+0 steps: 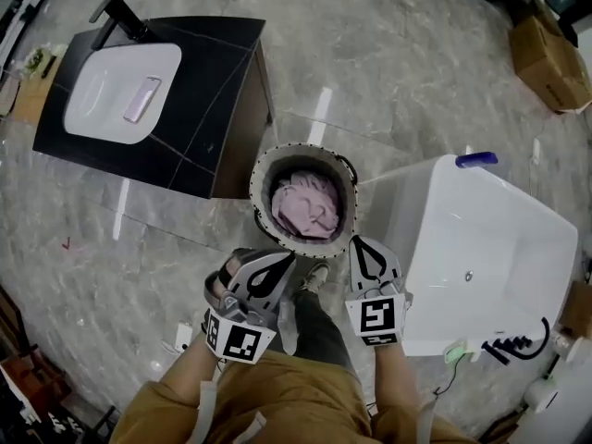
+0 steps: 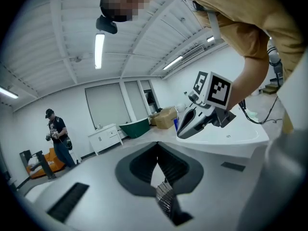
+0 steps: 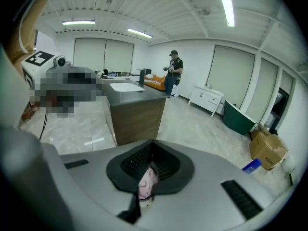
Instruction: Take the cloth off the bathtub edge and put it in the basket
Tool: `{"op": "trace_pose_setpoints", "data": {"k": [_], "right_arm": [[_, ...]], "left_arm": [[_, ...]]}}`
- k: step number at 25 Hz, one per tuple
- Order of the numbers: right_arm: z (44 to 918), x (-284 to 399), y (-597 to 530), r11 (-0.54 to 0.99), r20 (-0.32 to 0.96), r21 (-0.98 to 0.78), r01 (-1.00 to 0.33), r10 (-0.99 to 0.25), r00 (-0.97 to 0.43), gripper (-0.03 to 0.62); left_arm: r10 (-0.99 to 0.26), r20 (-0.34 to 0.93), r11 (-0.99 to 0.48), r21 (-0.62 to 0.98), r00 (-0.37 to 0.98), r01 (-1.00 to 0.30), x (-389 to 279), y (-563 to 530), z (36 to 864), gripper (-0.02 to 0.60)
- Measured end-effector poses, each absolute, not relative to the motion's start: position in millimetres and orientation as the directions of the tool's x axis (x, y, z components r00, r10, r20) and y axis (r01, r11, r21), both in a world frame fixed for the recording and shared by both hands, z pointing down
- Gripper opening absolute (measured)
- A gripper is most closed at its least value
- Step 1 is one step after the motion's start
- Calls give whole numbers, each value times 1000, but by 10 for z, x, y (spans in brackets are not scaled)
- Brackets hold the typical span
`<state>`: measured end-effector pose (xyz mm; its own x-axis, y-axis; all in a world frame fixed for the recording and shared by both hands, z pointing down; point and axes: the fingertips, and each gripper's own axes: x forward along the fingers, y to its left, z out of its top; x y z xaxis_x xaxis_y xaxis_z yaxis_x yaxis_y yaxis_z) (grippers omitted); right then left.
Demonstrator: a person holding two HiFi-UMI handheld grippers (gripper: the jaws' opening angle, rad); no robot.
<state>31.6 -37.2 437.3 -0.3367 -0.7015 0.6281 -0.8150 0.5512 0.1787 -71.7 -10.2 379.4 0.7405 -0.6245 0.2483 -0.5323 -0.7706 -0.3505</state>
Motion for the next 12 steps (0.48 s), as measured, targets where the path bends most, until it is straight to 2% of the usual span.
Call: {"op": "trace_pose_setpoints", "data": {"k": [12], "right_arm": [[2926, 237, -122, 515, 474, 175, -839, -791, -386, 6]], "left_arm": [[-655, 176, -730, -401, 735, -554, -823, 64, 2813, 6]]}}
